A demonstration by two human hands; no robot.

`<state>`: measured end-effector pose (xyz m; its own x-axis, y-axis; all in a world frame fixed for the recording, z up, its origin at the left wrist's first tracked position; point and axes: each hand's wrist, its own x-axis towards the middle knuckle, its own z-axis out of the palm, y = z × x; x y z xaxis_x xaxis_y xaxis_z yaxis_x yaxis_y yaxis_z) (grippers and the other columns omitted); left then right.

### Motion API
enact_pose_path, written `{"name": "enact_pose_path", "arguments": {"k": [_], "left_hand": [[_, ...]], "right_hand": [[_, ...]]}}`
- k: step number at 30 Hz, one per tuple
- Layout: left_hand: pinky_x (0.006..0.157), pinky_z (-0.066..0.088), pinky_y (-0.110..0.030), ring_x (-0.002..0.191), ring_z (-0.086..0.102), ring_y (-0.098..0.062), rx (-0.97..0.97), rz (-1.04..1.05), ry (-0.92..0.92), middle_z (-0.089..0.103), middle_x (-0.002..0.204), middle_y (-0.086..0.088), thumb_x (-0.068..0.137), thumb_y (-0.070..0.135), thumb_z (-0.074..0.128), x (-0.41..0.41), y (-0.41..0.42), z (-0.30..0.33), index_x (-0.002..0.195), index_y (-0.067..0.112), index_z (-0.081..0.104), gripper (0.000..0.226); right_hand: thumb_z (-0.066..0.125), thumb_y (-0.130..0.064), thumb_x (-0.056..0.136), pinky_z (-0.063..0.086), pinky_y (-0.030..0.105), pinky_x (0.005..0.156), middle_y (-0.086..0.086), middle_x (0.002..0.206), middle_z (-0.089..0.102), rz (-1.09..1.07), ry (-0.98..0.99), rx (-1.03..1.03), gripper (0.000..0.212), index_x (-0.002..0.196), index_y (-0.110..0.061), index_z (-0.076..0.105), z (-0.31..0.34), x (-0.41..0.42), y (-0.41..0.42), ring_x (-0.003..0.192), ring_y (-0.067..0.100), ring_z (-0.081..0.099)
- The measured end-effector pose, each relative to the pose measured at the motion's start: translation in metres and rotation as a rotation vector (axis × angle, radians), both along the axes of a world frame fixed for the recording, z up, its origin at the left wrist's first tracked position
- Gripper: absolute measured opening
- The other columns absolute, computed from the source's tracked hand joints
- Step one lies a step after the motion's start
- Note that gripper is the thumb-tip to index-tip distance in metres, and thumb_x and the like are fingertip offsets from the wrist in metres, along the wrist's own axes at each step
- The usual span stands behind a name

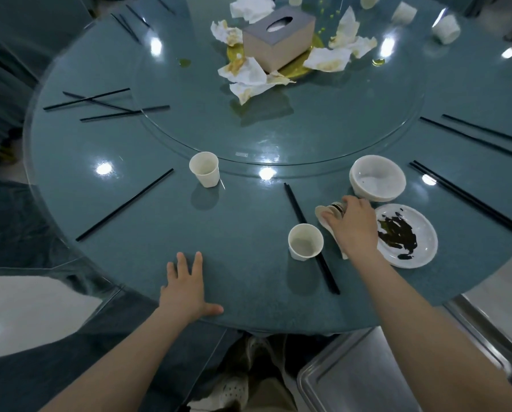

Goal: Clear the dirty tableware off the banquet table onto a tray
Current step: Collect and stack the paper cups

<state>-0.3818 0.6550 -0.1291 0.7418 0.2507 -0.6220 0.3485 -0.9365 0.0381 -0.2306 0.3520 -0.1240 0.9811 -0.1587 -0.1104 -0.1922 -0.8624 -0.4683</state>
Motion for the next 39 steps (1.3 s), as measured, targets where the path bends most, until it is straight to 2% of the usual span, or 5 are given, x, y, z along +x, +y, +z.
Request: {"name": "enact_pose_path", "arguments": {"k": [9,16,19,22,39], "left_hand": [[0.111,0.025,-0.056,0.144,-0.012,-0.037,-0.008,0.001,-0.023,-0.023,0.155,-0.013,0.065,0.062,0.074,-0.002,0.001,-0.002,0.148,0.024,-0.019,0.130],[0.111,0.026,-0.056,0.144,-0.012,-0.038,-0.012,-0.014,-0.031,-0.023,0.155,-0.014,0.066,0.063,0.074,-0.003,0.002,-0.004,0.148,0.023,-0.019,0.130],[0.111,0.027,-0.055,0.144,-0.011,-0.038,-0.015,-0.022,-0.035,-0.023,0.155,-0.013,0.065,0.064,0.073,-0.004,0.003,-0.003,0.148,0.023,-0.019,0.130],[0.111,0.029,-0.053,0.144,-0.010,-0.038,-0.009,-0.032,-0.041,-0.022,0.155,-0.013,0.065,0.066,0.072,-0.005,0.003,0.000,0.148,0.024,-0.018,0.130],[0.101,0.038,-0.032,0.129,0.044,-0.020,-0.243,0.166,-0.296,0.042,0.146,0.000,0.084,0.041,0.064,0.008,0.066,0.035,0.147,0.024,0.026,0.076]], "right_hand": [[0.049,-0.011,0.091,0.041,0.034,0.077,0.012,0.109,0.064,-0.039,0.006,-0.022,0.020,0.108,-0.010,0.061,0.004,-0.025,-0.003,0.099,0.031,0.058],[0.054,-0.028,0.093,0.036,0.023,0.071,-0.011,0.095,0.065,0.067,-0.040,0.272,0.013,0.099,-0.023,0.064,0.025,-0.044,0.018,0.089,0.014,0.059],[0.064,-0.044,0.085,0.038,0.020,0.080,-0.014,0.115,0.057,0.159,0.143,0.464,0.043,0.124,-0.028,0.054,0.035,-0.052,0.030,0.104,0.008,0.055],[0.077,-0.047,0.071,0.031,0.023,0.097,-0.016,0.134,0.040,0.381,0.256,0.242,0.089,0.145,-0.030,0.031,0.036,-0.062,0.036,0.121,0.005,0.040],[0.080,-0.034,0.071,0.029,0.017,0.095,-0.012,0.132,0.044,0.436,-0.036,0.554,0.078,0.139,-0.028,0.042,0.066,0.024,0.194,0.116,0.001,0.041]]}}
